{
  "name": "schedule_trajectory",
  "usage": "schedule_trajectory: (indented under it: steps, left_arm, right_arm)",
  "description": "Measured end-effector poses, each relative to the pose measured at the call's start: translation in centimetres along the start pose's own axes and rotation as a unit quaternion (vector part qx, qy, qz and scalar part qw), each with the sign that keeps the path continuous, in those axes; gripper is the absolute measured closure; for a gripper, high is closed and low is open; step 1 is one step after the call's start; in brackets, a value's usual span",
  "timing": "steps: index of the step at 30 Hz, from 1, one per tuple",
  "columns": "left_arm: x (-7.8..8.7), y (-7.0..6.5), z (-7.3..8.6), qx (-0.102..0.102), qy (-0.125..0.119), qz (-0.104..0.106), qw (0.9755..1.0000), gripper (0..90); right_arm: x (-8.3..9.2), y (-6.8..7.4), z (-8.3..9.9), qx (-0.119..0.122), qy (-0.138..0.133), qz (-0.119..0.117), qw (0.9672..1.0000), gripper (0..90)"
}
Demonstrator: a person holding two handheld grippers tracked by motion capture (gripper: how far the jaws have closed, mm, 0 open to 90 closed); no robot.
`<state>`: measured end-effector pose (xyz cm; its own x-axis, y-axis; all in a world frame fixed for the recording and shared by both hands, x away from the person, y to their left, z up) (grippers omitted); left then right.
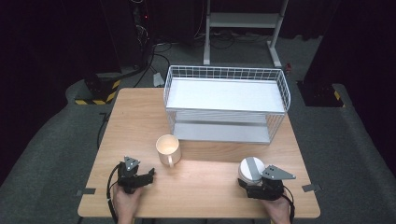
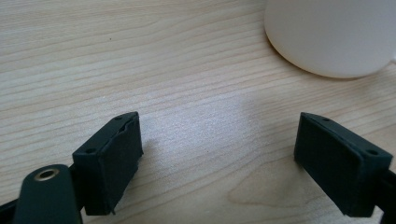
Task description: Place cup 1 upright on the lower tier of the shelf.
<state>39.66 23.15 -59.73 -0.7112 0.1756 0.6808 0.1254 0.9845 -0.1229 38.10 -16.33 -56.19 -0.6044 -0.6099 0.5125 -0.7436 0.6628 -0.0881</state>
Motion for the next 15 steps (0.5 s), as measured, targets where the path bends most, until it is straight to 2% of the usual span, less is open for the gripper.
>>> schedule_trajectory:
  steps: [15]
  left_arm:
    - [0.00, 0.00, 0.00, 0.000, 0.000, 0.000, 1.0000, 15.4]
  right_arm:
    - [0.03, -0.03, -0.07, 0.003, 0.002, -0.001, 1.0000, 17.3]
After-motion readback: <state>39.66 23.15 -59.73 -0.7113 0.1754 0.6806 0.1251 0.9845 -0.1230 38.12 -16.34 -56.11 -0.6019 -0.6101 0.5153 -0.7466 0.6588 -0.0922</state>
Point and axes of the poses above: each handheld gripper's, and its own axes: x roughly backward along the jaws, z roughly out of its underside, y roughly to its left, the point moved 10 cm from there along -x, roughly forward along the jaws, and after that the axes turned 10 degrees about x, right-handed, at the moved point
